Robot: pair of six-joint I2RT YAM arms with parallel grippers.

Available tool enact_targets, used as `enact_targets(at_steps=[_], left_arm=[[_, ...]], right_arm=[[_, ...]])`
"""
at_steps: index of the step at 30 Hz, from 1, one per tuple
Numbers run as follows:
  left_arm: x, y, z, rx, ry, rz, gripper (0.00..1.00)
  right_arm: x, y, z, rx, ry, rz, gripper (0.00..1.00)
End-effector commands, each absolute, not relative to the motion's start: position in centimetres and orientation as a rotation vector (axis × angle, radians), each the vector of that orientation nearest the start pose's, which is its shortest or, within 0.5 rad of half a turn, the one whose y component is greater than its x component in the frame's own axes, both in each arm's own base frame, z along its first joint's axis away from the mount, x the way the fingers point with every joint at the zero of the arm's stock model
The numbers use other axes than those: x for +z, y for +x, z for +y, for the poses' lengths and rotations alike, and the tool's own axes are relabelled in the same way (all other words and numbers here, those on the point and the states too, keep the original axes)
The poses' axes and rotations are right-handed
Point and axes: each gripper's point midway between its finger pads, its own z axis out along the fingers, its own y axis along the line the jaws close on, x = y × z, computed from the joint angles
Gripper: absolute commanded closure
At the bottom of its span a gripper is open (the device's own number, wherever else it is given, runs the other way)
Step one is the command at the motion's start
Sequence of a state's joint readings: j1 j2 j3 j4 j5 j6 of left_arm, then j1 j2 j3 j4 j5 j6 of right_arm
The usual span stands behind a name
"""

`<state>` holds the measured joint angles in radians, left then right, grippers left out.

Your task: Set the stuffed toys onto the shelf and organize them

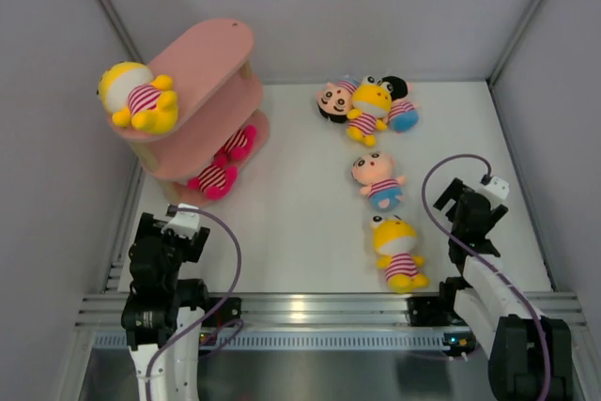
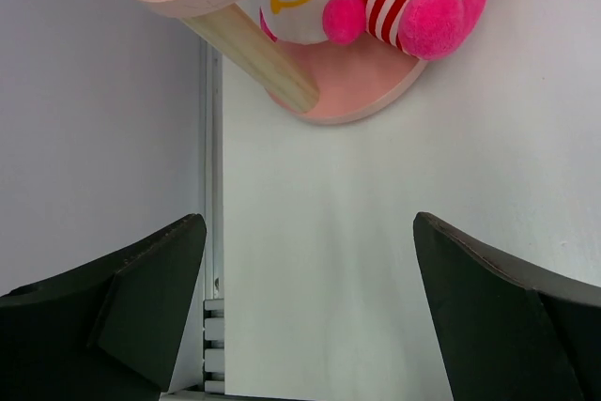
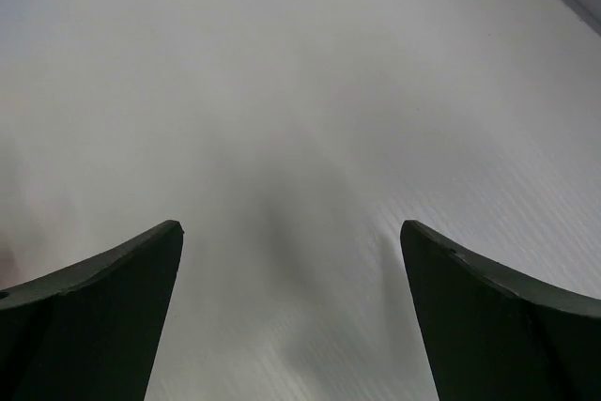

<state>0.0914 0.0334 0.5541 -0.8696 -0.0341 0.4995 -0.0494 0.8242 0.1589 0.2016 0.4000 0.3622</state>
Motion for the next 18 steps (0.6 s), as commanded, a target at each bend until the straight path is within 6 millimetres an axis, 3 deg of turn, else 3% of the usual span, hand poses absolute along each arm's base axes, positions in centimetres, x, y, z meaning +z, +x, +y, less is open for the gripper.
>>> enact_targets(at_steps=[1,5,7,8,10,11,13,14,17,18], left_arm=[[18.9,15.8,3.6,0.410,0.377,1.867,0.01],[18.9,16.0,3.1,0.389,0.408,1.855,0.01],[19.2,16.0,3.2,0.380,0.390,1.869,0.02],[19.5,16.0,3.0,0.367,0.377,1.863,0.01],[21.3,15.9,1.9,0.328,0.431,1.803,0.01],[21.9,15.8,1.5,0.316,0.449,1.779,0.01],[24.3,15.5,-0.1,0.253,0.501,1.699,0.02],[25.1,15.3,-0.6,0.229,0.499,1.680,0.01],[26.7,15.2,-1.7,0.179,0.544,1.650,0.01],[26.9,15.3,-1.7,0.174,0.539,1.658,0.01]], right_arm=[[8.8,27.9,-6.8,-0.193,0.637,1.797,0.01],[9.5,28.0,-6.5,-0.194,0.597,1.800,0.01],[12.1,28.7,-6.2,-0.180,0.568,1.754,0.01],[13.8,29.5,-4.3,-0.098,0.526,1.737,0.01],[16.6,30.4,-2.5,0.015,0.456,1.681,0.01],[19.1,31.3,-0.8,0.114,0.386,1.639,0.01],[21.4,32.3,1.0,0.209,0.329,1.617,0.03],[24.3,33.0,2.6,0.281,0.266,1.582,0.05],[25.1,35.4,6.3,0.371,0.136,1.659,0.06],[25.8,37.4,7.3,0.368,0.099,1.696,0.06]])
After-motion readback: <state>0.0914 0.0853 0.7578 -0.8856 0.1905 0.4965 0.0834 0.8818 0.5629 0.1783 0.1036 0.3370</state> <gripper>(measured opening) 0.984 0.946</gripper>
